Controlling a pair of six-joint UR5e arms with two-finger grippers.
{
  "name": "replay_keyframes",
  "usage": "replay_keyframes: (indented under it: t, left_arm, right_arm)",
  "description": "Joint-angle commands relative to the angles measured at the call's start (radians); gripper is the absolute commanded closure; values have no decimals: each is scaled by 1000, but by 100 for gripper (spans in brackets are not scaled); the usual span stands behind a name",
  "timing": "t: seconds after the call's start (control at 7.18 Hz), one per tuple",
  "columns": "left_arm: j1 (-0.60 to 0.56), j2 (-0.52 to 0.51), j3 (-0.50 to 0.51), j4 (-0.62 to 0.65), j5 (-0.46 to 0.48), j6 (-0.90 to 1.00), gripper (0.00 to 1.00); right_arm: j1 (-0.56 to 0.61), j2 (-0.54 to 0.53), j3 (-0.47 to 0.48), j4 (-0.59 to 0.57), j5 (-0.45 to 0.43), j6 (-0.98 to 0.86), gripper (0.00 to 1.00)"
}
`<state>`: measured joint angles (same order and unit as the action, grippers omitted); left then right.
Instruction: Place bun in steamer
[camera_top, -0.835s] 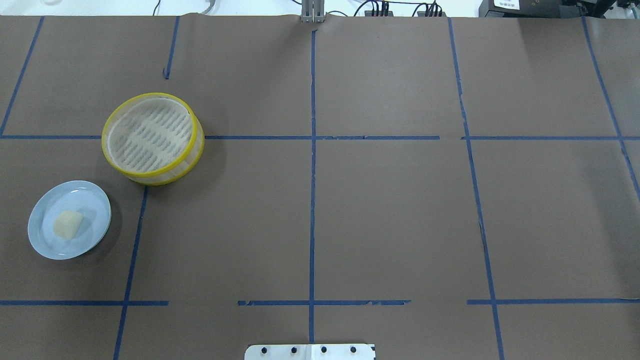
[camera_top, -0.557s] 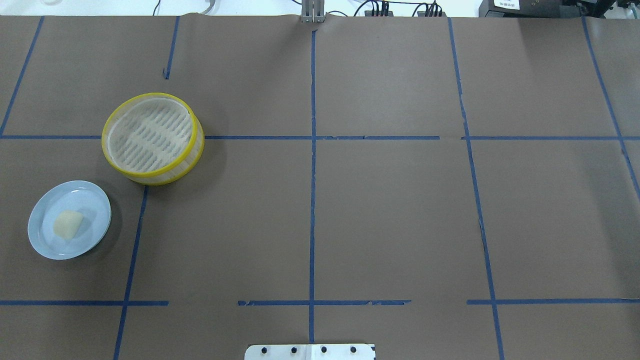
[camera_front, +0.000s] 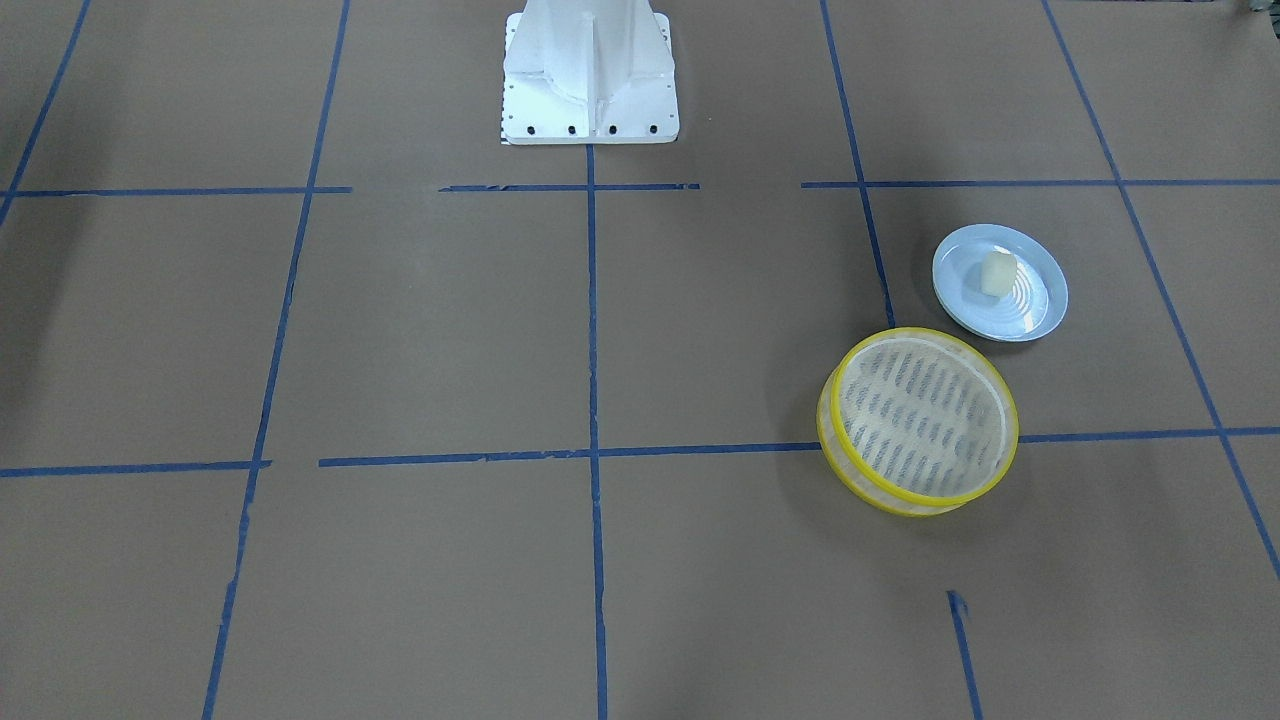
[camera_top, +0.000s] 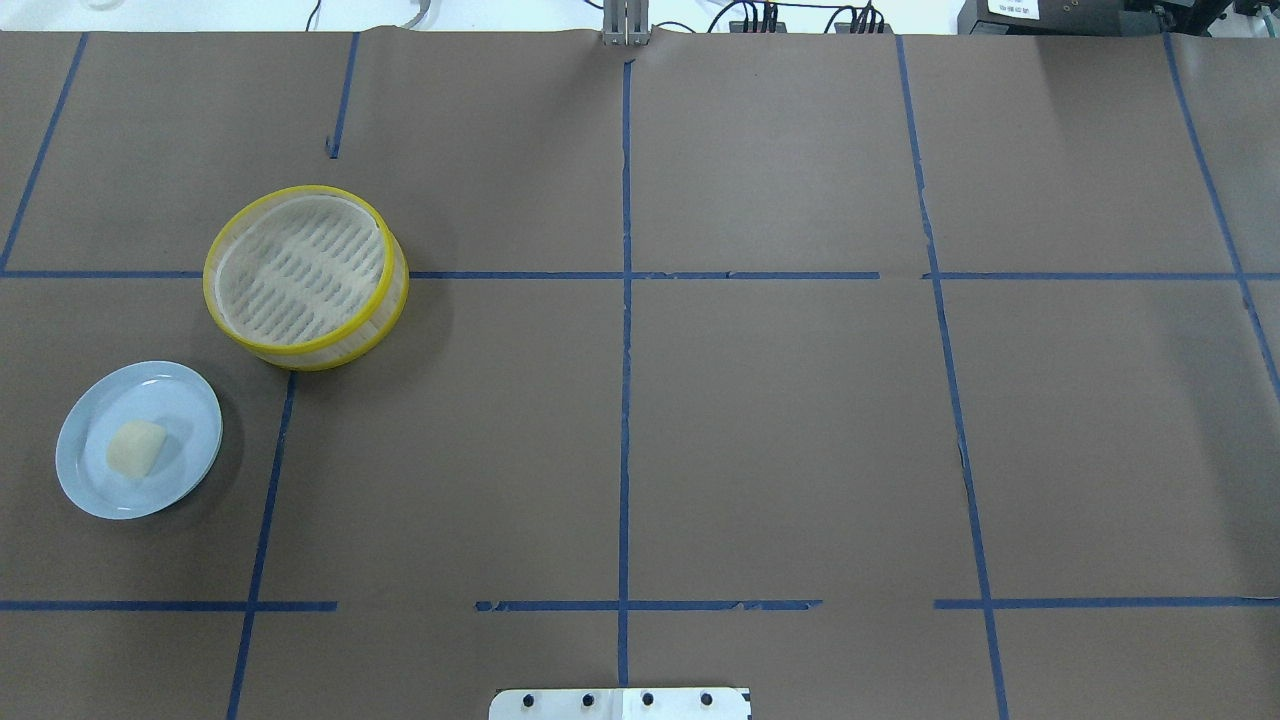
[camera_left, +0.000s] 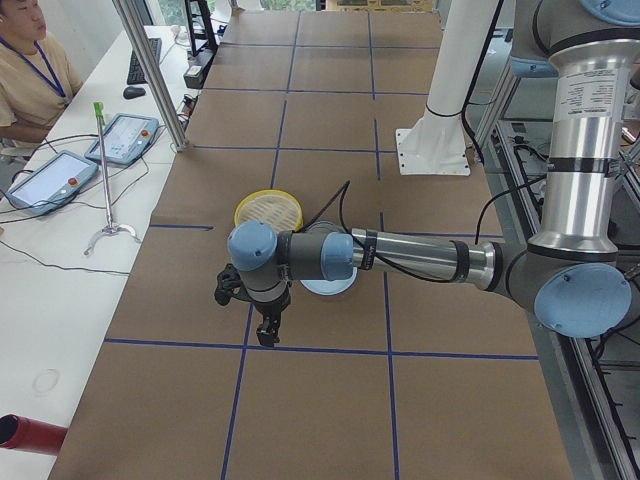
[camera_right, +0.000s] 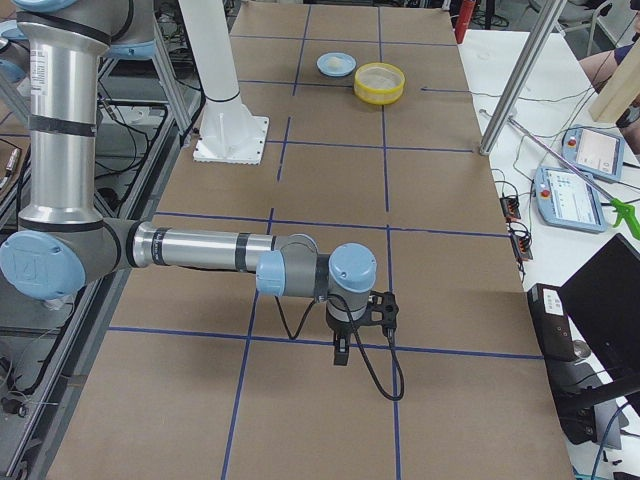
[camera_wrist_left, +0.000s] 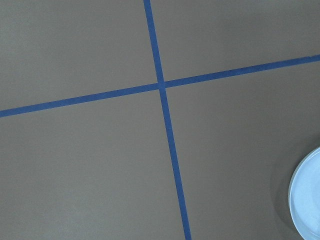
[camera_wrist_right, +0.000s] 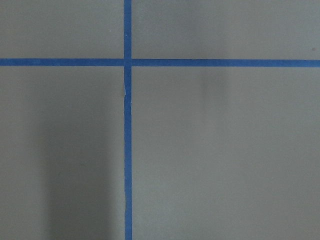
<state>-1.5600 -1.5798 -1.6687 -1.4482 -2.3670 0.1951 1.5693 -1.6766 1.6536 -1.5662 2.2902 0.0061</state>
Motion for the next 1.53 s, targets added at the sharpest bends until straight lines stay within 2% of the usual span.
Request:
replay_keyframes:
  t: [0.0,0.42,0.7,0.84,1.11,1.39]
  left_arm:
    - [43,-2,0,-181,-9,-63,0]
    - [323,-5,-8,-507,8,-595,0]
    - [424,1,-22,-538,26,-709,0]
    - [502,6,-48,-540,87,-776,2]
    - [586,58,-107,-555,133,-856,2]
    - [713,114,-108,-698,233,-977,2]
  right_arm:
    - [0,0,0,0,0,0,0]
    - [0,0,0,0,0,0,0]
    - [0,0,0,0,0,0,0]
    - [0,0,0,0,0,0,0]
    - [0,0,0,0,0,0,0]
    - [0,0,0,0,0,0,0]
